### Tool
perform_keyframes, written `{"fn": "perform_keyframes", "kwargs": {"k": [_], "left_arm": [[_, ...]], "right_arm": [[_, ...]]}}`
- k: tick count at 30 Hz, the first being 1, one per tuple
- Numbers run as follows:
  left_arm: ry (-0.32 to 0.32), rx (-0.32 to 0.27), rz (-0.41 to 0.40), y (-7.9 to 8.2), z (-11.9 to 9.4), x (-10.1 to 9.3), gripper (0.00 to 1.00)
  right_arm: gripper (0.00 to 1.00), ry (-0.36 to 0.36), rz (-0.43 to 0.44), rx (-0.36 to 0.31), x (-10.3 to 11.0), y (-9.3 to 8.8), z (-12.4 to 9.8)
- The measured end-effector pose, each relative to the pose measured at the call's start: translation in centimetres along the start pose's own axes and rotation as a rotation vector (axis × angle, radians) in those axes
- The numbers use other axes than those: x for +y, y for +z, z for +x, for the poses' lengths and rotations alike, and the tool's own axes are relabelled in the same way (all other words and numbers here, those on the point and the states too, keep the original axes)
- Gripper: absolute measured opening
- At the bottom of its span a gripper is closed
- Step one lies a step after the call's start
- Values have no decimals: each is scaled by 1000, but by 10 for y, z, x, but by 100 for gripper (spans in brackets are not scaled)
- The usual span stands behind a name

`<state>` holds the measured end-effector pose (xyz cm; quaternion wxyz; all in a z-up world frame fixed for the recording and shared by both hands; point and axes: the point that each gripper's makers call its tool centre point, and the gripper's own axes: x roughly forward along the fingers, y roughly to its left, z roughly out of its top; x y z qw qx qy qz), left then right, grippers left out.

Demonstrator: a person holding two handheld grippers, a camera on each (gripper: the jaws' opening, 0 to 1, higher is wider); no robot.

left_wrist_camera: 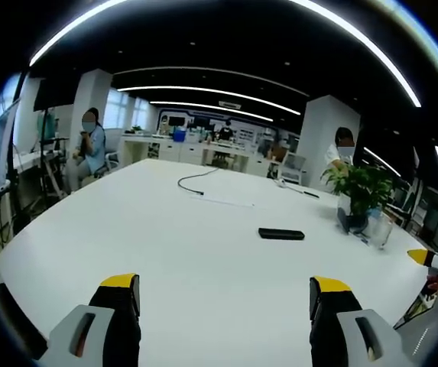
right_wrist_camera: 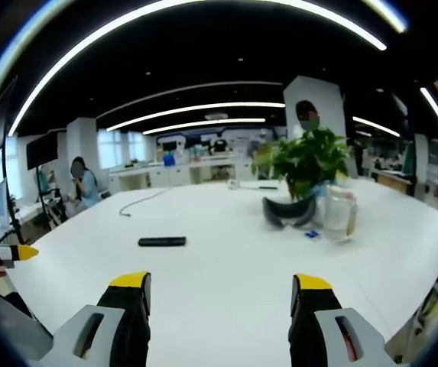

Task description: Press the specified remote control buttons in sequence, fully releasing each button before pressing the next.

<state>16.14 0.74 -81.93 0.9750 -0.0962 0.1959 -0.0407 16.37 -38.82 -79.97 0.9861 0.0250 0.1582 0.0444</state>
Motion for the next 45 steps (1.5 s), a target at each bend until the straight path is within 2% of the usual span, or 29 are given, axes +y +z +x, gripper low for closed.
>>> {"fn": "perform_keyframes", "kwargs": {"k": [9,13,16,27,32,37,40,45], "left_arm": [[-34,15,8,3,4,-9,95],[-67,10,-29,10,12,-18,94],[-94,9,-24,16,18,-27,94],[-193,33,77,34,50,-54,94],[-227,63,159,39,78,-66,92],[-280,74,199,50,103,-82,91],[-308,94,255,55,115,-91,91],[-356,107,300,66,131,-105,89]], "right_arm": [[73,3,11,-1,0,0,-1],[73,4,15,-1,0,1,-1],[72,3,20,-1,-1,1,-1],[70,6,30,0,-1,0,-1],[70,5,37,5,-3,-1,-1],[70,3,40,5,-3,-1,-1],[69,-3,44,7,-5,-1,-1],[69,-8,48,12,-6,-3,-1]]}}
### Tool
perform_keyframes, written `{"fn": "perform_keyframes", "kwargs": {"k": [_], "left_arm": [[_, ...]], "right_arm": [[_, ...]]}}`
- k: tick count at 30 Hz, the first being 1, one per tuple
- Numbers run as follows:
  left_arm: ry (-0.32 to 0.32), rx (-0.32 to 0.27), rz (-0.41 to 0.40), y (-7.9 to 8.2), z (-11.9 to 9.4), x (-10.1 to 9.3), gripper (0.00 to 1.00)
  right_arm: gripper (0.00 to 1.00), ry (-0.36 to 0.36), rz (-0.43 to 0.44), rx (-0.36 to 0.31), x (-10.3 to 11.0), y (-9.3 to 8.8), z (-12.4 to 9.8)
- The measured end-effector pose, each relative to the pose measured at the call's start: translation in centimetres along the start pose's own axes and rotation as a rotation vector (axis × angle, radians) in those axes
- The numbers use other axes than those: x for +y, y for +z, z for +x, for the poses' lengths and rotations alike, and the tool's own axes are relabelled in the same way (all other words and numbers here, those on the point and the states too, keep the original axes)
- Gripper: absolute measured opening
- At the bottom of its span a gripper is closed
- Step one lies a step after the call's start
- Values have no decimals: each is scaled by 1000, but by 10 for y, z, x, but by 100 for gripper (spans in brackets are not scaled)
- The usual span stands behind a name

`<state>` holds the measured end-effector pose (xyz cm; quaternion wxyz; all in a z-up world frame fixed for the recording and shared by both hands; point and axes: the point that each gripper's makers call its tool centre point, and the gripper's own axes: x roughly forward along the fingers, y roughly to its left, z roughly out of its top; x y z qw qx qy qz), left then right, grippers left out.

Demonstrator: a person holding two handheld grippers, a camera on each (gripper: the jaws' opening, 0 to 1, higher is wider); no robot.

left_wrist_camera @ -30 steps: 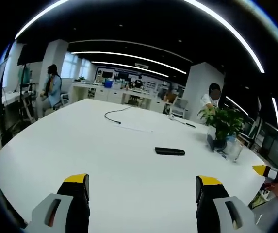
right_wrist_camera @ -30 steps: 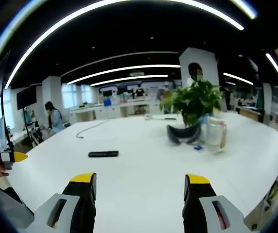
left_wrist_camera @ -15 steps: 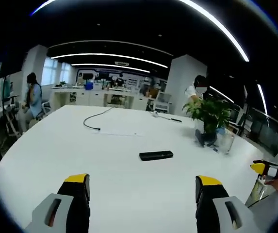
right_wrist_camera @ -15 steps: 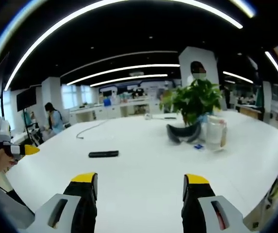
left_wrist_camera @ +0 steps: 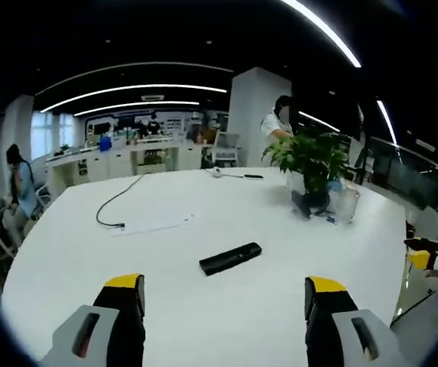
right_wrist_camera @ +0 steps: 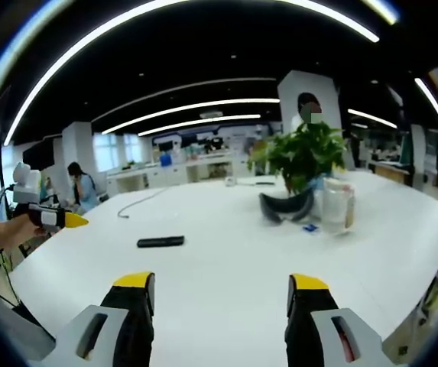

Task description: Press the specified remote control buttons in sequence, fully releasing each button before pressing the next.

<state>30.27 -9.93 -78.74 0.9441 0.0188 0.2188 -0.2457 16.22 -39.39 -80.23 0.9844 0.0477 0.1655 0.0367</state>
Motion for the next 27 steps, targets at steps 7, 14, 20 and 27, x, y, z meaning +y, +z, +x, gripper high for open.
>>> {"fn": "perform_keyframes", "kwargs": {"k": [7,14,20,27], "left_arm": [[-55,49,54,10,26,4,88],[-94,121,147,8,49,10,88],[-126,148,160,4,65,12,87],[-181,181,246,-3,86,7,87]], "right_arm": [[68,-7,6,3,-2,-1,0],[68,-6,8,7,-2,-1,0],[68,-4,4,18,-1,-4,1],[67,-6,4,29,-1,-5,1]]}}
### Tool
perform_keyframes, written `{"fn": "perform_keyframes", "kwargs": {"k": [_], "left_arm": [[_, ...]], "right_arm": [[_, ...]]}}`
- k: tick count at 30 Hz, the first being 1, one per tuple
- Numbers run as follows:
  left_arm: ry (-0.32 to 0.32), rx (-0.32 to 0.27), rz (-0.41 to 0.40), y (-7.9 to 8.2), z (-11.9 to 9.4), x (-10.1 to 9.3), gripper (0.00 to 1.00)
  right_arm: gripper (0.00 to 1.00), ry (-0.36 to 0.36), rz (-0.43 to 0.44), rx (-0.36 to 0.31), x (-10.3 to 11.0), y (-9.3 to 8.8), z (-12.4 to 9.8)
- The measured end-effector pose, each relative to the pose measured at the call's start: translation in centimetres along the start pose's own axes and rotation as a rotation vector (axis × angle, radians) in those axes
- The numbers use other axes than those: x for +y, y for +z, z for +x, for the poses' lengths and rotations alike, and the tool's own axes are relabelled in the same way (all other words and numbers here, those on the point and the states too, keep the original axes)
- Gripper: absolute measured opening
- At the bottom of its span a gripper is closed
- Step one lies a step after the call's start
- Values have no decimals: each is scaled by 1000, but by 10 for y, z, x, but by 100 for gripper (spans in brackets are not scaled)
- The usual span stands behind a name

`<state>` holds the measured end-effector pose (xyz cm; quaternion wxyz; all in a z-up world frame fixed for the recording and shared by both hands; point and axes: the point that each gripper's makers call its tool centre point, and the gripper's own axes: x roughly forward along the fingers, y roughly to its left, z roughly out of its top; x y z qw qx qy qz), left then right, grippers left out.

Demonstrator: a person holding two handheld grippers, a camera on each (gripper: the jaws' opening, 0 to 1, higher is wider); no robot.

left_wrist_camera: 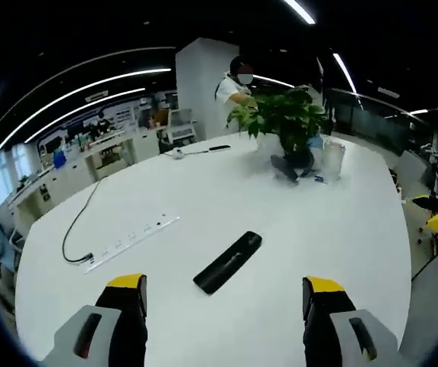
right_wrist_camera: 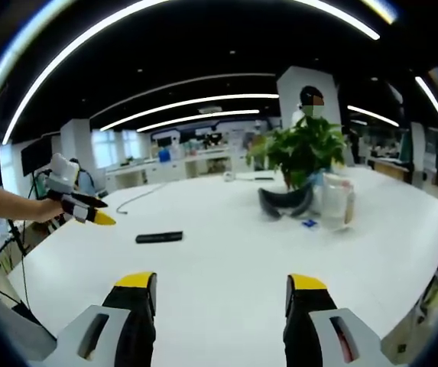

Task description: Press the specified remote control buttons in sequence, fully releasing each button before pressing the next.

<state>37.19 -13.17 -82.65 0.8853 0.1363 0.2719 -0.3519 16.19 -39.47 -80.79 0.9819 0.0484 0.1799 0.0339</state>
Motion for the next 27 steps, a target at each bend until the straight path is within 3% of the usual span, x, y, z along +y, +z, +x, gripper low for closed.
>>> {"fn": "perform_keyframes", "kwargs": {"k": [15,27], "left_arm": [[-82,91,111,-3,44,-3,77],[-132,214,148,-26,80,5,62]], "right_arm": [[65,-6,3,26,-2,-4,3],[62,-7,-4,61,-1,-10,6]]}}
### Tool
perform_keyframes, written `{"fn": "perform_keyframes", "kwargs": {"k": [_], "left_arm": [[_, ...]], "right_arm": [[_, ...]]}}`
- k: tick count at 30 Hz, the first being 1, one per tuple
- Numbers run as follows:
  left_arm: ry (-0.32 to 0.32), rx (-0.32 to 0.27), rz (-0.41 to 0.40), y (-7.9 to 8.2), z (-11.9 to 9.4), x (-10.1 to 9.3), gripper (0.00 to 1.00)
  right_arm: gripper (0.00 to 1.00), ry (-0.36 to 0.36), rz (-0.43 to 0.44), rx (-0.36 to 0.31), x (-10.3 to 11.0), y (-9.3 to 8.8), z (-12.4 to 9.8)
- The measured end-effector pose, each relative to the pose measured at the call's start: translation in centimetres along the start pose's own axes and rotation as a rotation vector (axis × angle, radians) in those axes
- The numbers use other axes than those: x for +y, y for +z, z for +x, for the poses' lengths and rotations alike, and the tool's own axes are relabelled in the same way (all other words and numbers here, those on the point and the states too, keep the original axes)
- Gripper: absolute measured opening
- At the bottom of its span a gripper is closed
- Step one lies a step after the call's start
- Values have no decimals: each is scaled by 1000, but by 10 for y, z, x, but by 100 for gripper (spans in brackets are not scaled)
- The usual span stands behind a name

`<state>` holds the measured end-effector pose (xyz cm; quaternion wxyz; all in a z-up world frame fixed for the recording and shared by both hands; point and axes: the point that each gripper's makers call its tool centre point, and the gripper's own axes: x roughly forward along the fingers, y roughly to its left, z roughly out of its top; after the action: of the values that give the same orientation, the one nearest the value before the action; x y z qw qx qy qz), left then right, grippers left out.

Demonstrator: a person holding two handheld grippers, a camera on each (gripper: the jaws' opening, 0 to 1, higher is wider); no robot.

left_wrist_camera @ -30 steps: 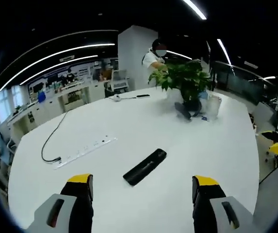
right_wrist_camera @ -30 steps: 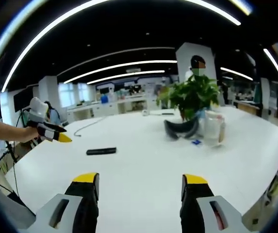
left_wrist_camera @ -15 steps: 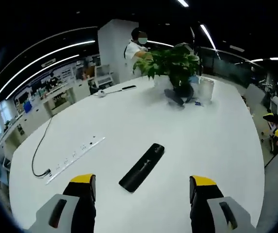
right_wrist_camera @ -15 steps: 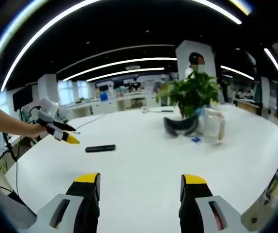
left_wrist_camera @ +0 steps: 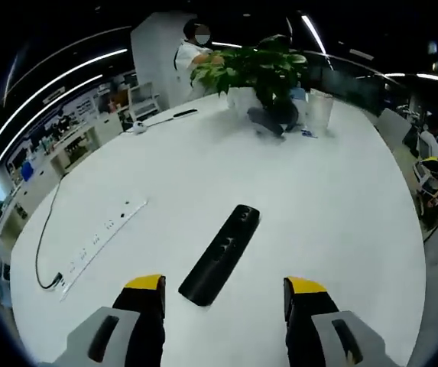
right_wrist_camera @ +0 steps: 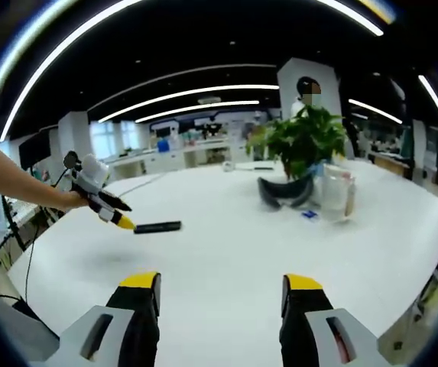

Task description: Press the specified remote control buttons in sequence, fully releasing each button before pressing the next.

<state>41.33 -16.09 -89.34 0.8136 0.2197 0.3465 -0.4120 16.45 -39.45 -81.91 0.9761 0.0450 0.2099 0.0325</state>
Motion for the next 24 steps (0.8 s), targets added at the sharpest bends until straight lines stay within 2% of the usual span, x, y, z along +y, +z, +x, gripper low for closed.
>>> {"fn": "perform_keyframes", "kwargs": {"k": [8,13,16,24], "left_arm": [[-24,91,54,-7,20,13,55],[-46,115,66,-6,30,16,52],[-71,151,63,-13,36,15,50],[-88,241,141,-29,46,17,46]], "right_arm": [[61,-6,1,17,-2,-3,3],[61,-9,-1,28,-2,-4,5],[61,-9,-2,34,-3,-5,5],[60,-15,0,41,-4,-6,6]]}}
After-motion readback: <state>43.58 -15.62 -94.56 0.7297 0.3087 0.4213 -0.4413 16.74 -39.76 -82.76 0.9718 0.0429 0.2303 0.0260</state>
